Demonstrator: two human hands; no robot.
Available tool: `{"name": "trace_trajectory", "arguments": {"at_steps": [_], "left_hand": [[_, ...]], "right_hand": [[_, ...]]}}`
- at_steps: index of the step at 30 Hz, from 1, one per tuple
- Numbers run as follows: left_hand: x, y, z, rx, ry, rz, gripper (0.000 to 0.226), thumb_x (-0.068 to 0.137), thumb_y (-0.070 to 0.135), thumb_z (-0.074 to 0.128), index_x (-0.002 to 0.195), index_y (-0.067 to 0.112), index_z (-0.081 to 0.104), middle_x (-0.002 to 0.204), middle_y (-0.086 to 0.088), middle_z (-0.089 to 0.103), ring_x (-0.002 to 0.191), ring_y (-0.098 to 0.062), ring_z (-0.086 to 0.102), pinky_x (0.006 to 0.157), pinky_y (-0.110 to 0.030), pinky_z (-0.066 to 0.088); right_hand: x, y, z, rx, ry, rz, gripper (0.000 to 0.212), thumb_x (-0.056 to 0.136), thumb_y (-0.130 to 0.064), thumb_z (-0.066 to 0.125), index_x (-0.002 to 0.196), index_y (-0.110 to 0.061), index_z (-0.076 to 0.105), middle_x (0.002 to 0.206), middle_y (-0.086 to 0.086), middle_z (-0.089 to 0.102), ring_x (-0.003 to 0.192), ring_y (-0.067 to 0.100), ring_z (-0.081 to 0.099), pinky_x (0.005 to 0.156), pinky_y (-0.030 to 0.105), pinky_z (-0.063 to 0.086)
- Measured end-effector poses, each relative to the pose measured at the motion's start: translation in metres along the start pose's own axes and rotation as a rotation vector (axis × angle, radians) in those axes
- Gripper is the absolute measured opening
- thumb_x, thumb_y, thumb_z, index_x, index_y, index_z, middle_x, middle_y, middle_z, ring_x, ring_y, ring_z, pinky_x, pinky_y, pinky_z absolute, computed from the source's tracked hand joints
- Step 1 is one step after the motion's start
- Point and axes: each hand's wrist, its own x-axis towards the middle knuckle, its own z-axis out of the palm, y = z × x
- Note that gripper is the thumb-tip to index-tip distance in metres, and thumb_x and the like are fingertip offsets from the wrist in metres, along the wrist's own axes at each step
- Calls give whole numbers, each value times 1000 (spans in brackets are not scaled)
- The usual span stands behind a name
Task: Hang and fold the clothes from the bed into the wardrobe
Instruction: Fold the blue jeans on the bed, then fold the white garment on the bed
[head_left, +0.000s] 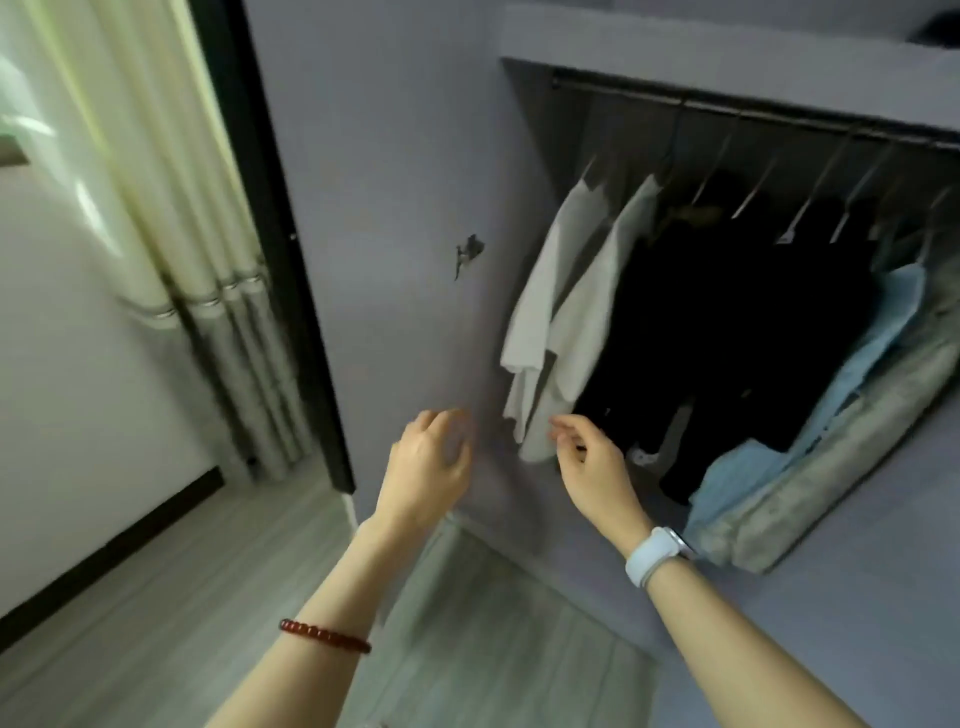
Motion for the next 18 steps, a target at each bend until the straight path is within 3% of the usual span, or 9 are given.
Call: {"name": "trace_trajectory", "arguments": {"at_steps": [3, 7, 11, 15, 18], "left_hand": [[-65, -80, -32, -25, 21, -202, 50, 82, 39, 42, 124, 15, 59, 124, -4, 58, 117, -23, 52, 98, -38, 40], [-124, -185, -91, -33, 157, -456, 33, 92, 24, 54, 122, 12, 60, 124, -5, 58, 118, -21, 52, 100, -37, 40], [-175, -281, -172, -11, 305, -682, 32, 92, 20, 54, 123, 10, 59, 123, -5, 59, 117, -19, 53, 99, -27, 37], [-222, -346, -252, 1, 456, -874, 33, 93, 20, 54, 124, 10, 58, 122, -5, 59, 117, -18, 53, 98, -24, 35], [-244, -384, -308, -12, 596, -970, 33, 94, 20, 53, 125, 10, 56, 124, -4, 58, 118, -16, 52, 100, -24, 35]], "right_hand": [[-33, -13, 101, 47, -230, 44, 23, 95, -5, 43, 110, -7, 61, 97, 1, 63, 92, 13, 58, 76, 11, 40], [-64, -49, 229, 43, -554, 33, 22, 96, -10, 44, 108, -12, 62, 94, -2, 64, 94, 14, 61, 88, 26, 46], [-82, -108, 353, 76, -780, -14, 19, 95, -6, 45, 99, -18, 58, 80, -9, 61, 86, 16, 60, 85, 29, 46], [-88, -173, 449, 92, -961, -39, 18, 96, -10, 43, 100, -22, 56, 85, -3, 63, 89, 20, 60, 82, 30, 46], [-87, -230, 517, 69, -1111, -134, 19, 98, -16, 41, 107, -21, 56, 93, -3, 63, 92, 13, 60, 77, 22, 45]]}}
